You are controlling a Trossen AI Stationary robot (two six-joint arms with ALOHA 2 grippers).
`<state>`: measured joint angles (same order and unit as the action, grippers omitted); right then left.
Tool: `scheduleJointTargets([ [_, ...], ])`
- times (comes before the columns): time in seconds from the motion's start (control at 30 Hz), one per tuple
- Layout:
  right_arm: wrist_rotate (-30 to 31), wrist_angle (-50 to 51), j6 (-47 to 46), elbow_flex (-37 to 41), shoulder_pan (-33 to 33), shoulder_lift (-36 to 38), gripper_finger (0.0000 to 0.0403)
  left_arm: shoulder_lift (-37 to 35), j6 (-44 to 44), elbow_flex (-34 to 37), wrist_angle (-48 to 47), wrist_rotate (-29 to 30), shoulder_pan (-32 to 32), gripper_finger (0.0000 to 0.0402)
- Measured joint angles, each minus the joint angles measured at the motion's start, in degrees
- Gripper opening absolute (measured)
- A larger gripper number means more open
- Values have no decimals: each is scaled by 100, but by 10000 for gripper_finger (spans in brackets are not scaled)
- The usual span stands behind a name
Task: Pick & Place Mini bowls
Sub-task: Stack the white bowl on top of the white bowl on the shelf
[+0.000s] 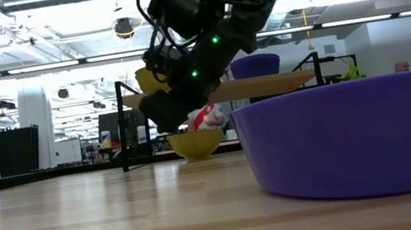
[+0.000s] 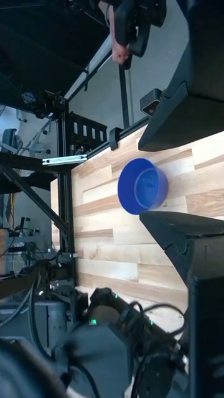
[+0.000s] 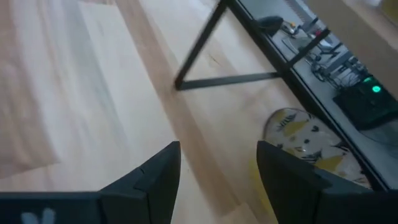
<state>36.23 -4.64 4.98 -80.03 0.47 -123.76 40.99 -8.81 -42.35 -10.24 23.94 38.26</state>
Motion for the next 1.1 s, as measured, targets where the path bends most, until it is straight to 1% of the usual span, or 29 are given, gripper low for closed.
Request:
scheduleJointTargets([
  [0.43, -11, 612, -156, 0, -216, 0, 198, 0, -1, 0, 0, 0, 0, 166],
  [0.67, -15, 914, -195, 0, -286, 0, 188, 0, -1, 0, -1, 0, 0, 166],
  [0.87, -24, 1009, -195, 0, -288, -2, 172, 0, -1, -2, -2, 0, 0, 166],
  [1.1, -28, 1341, -197, 0, -288, -2, 136, 0, -1, 0, -2, 0, 0, 166],
])
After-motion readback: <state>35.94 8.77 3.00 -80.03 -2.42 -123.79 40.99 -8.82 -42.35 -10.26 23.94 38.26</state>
